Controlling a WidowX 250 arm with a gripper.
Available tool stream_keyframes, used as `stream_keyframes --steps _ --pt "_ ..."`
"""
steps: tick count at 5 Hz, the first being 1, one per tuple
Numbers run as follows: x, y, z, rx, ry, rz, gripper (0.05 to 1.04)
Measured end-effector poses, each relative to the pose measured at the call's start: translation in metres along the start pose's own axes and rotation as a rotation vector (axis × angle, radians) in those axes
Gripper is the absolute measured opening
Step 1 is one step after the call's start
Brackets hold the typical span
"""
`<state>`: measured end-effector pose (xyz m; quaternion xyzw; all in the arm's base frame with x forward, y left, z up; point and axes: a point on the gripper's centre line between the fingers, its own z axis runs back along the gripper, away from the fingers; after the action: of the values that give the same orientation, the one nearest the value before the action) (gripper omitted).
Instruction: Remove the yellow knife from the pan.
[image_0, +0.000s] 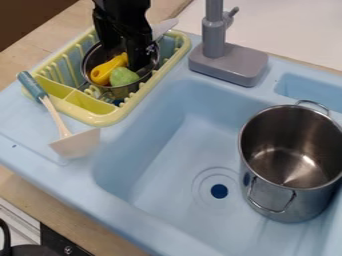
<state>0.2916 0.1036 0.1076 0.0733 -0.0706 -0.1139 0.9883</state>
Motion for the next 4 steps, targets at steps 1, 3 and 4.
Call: stream_keyframes --steps 1,3,4 --pt "0.0013 0.0 -0.0051 -0.003 0.002 0.012 0.679" --pt "0.004 -0.0008 -0.0053 -0.011 -0.015 0.01 0.297" --pt "0.0044 -0.0004 -0.0048 -0.014 -0.014 0.015 0.264"
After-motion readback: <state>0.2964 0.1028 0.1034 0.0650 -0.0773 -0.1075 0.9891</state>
